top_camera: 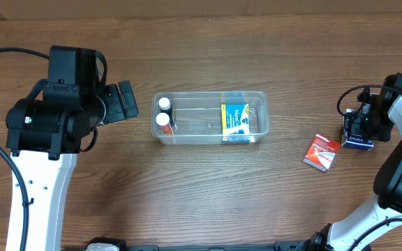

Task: Pack container
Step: 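Grasp the white Hansaplast box with the right gripper, then place the Hansaplast box into the container's middle and release, then grasp the red painkiller box with the right gripper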

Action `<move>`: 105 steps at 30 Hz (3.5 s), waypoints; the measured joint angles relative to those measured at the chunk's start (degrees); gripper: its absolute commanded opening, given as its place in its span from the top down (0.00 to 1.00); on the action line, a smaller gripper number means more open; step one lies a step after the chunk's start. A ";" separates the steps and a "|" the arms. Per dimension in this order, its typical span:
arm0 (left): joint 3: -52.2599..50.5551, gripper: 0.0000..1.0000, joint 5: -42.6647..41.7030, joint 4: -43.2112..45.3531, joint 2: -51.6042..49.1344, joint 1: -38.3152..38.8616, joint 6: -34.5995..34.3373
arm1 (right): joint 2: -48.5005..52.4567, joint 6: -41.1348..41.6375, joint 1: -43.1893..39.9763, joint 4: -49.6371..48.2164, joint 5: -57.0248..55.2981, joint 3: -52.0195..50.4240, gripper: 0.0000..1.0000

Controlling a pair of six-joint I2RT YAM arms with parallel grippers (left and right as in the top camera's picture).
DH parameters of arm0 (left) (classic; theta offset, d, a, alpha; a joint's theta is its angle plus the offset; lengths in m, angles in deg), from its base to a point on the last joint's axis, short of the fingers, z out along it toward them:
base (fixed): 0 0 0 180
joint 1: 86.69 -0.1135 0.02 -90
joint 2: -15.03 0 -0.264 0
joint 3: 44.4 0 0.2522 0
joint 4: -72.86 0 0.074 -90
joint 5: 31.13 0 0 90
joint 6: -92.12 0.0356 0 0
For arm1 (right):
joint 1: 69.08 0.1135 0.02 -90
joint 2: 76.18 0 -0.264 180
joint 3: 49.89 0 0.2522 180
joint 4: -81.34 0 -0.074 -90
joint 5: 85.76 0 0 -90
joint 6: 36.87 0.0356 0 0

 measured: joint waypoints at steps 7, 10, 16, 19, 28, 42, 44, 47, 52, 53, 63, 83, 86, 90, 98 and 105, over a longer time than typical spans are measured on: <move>0.00 0.00 0.00 0.24 0.02 0.00 0.00 | -0.07 4.59 -0.11 3.34 0.17 2.93 0.34; 0.00 0.00 0.00 0.66 0.00 0.00 0.00 | -3.32 9.97 -0.11 7.26 1.51 8.83 0.40; 0.00 0.00 -0.02 1.05 0.00 0.00 0.00 | -19.54 15.78 6.91 14.88 9.60 14.38 0.44; 0.00 0.00 0.00 1.07 0.00 0.00 0.00 | -26.12 17.20 19.91 17.94 9.18 14.47 0.43; 0.00 0.00 -0.02 -0.13 0.02 0.00 0.00 | -25.33 36.76 56.19 10.67 5.27 14.60 0.36; 0.00 0.00 -0.02 -0.46 0.00 0.00 0.00 | -4.09 49.09 63.60 3.08 4.46 14.62 0.39; 0.00 0.00 -0.02 -0.46 0.00 0.00 0.00 | -3.82 49.33 63.60 3.10 4.46 14.62 0.27; 0.00 0.00 0.00 -0.48 0.02 0.00 0.00 | -2.84 49.40 63.60 3.82 4.44 14.64 0.06; 0.00 0.00 0.00 -0.46 0.02 0.00 0.00 | -1.88 49.55 63.60 4.48 4.44 14.64 0.00; 0.00 0.00 0.00 -0.46 0.00 0.00 0.00 | -1.86 49.53 63.60 4.48 4.46 14.64 0.00; 0.00 0.00 0.04 -0.50 0.02 0.00 0.00 | -8.76 49.40 55.17 15.76 -6.69 22.45 0.00; 0.00 0.00 0.26 -0.33 -0.44 0.00 0.00 | -21.90 40.28 15.54 8.15 -3.19 -14.16 0.00; 0.00 0.00 0.26 -0.42 -2.19 0.00 0.00 | -21.90 39.28 15.54 3.82 -2.95 -17.62 0.00; 0.00 0.00 0.26 -0.46 -3.87 0.00 0.00 | -21.86 38.95 15.54 2.01 -2.93 -18.64 0.00; 0.00 0.00 0.24 -0.48 -3.96 0.00 0.00 | -12.79 37.59 15.54 0.00 -0.66 -18.73 0.16; 0.00 0.00 0.26 -0.48 -3.96 0.00 0.00 | -12.79 37.46 15.54 -0.63 -0.39 -18.73 0.35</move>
